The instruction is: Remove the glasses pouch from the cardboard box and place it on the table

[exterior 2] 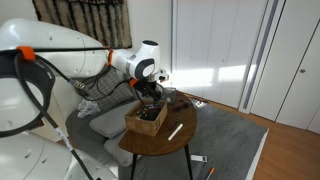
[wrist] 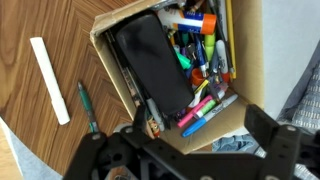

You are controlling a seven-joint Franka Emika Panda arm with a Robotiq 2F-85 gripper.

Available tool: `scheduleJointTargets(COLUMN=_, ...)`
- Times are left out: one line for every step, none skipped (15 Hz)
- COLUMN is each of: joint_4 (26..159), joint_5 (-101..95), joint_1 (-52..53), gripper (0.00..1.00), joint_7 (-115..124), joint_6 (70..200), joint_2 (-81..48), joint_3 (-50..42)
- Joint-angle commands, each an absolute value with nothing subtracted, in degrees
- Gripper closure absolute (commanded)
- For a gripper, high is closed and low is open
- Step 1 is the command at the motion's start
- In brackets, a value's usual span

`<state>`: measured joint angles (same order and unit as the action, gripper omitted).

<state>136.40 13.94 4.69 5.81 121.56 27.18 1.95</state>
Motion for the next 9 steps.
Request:
scheduleJointTargets(joint_4=136.4, joint_5=14.5, joint_1=5.9, gripper=0.0, joint_7=4.0, joint_6=122.1, joint_2=25.8, joint_3=3.2)
scheduleJointTargets(joint_4=136.2, joint_5=14.7, joint_1=6.8, gripper=0.0, joint_7=3.6, joint_6=122.0, joint_2=24.5, joint_3=4.2)
scheduleJointTargets(joint_4=135.9, joint_5=14.4, joint_1=7.5, gripper=0.0, joint_7=3.3, joint_6=122.1, joint_2=23.1, joint_3=5.1)
scheduleJointTargets(joint_4=135.6, joint_5=13.6, joint_1=8.0, gripper=0.0, joint_7=2.8, joint_6=122.3, joint_2=21.9, joint_3=6.0)
scheduleJointTargets(joint_4=135.5, joint_5=13.0, joint_1=8.4, gripper=0.0, joint_7=2.3, joint_6=122.8, joint_2=21.5, joint_3=6.5)
scheduleJointTargets(joint_4=135.4, joint_5=12.4, joint_1=8.6, gripper=0.0, joint_7=2.1, joint_6=123.3, joint_2=21.0, joint_3=7.0)
scheduleJointTargets(joint_4=135.1, joint_5=11.0, joint_1=8.3, gripper=0.0, joint_7=2.6, joint_6=123.2, joint_2=20.5, joint_3=7.5)
scheduleJointTargets(joint_4=134.9, joint_5=9.9, joint_1=8.1, gripper=0.0, joint_7=2.8, joint_6=122.8, joint_2=19.9, joint_3=7.8)
scheduleJointTargets(joint_4=134.6, joint_5=7.8, joint_1=7.4, gripper=0.0, joint_7=3.7, joint_6=121.3, joint_2=19.5, joint_3=8.0)
